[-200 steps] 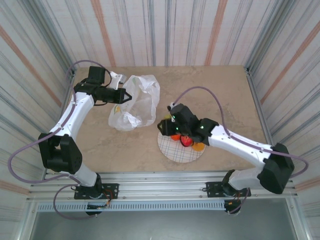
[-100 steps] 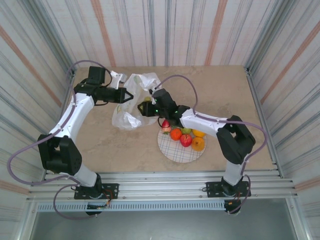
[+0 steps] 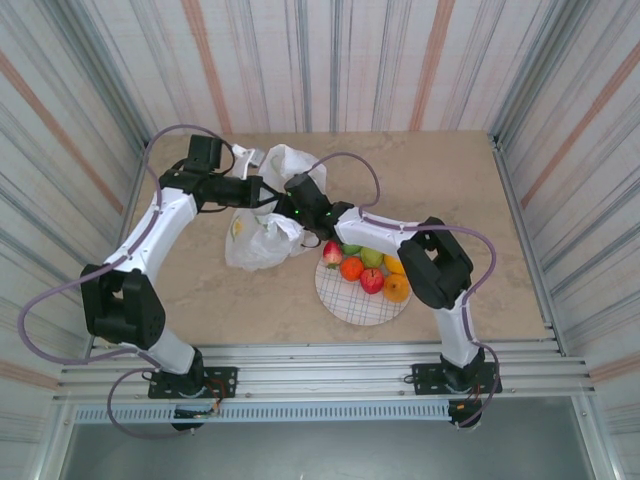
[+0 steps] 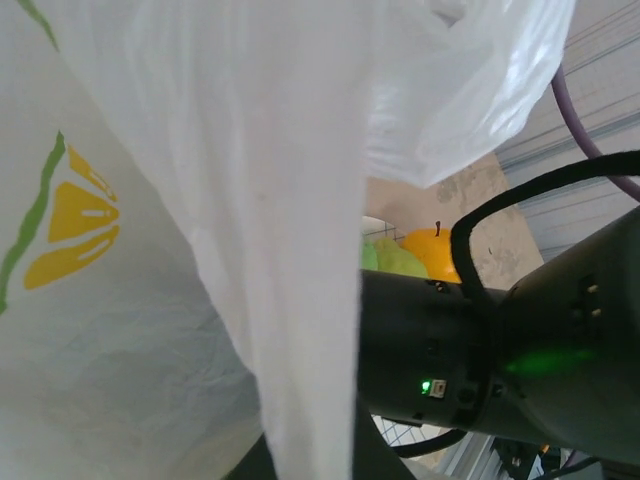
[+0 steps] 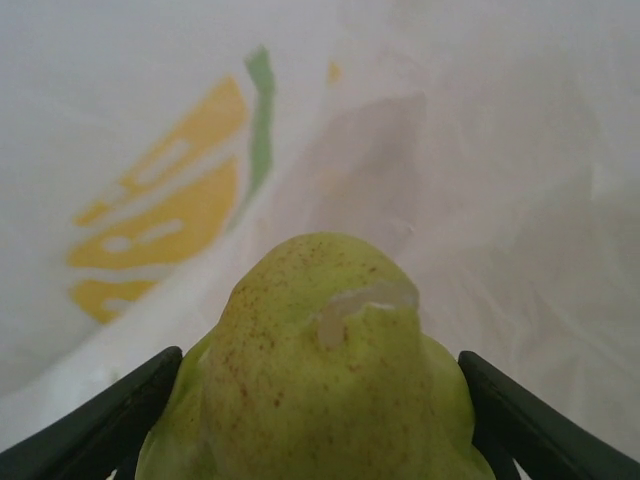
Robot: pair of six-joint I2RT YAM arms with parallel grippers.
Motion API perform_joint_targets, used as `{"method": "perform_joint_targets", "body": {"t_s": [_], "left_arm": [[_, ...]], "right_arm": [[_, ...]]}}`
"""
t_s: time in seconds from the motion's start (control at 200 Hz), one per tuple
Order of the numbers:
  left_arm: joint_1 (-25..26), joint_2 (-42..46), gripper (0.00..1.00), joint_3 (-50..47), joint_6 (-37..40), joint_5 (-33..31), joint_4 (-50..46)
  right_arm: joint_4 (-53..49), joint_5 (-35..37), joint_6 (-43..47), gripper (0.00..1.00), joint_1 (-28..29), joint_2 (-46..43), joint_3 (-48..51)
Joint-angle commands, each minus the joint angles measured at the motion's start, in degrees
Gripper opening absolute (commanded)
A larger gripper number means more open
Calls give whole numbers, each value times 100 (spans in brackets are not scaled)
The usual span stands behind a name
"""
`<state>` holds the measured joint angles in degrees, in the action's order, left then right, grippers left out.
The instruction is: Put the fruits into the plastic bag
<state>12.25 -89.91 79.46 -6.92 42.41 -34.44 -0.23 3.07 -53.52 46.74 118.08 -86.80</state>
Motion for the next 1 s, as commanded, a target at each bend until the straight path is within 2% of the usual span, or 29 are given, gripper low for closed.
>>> {"method": "perform_joint_targets", "body": {"t_s": [0.0,0.205,0.406,0.521,0.666,0.832,0.997], "left_arm": [[-3,-44,0,-58,-114,121,22],[-47,-79,0,-45,-107,65,-23],[-161,-89,0,-25,-91,31,-71],[-258,-104,0,-3,-38,5,-124],[-340,-167,0,26,6,8,-199],[-346,-251,0,75,164,172,-295],[-355,-255,0,93,252,93,-371]], "right_arm": [[-247,-151,-80,75,49,43,-243],[14,-764,176,86,20,-157,-74],[239,-1272,412,86,-30,-494,268],[227,-1331,729,84,-75,-915,661],[-125,-1061,1318,83,-120,-1641,1258],[-933,-168,1712,87,-121,-2309,1654],[-814,-95,2084,92,-130,-2951,2102]]}}
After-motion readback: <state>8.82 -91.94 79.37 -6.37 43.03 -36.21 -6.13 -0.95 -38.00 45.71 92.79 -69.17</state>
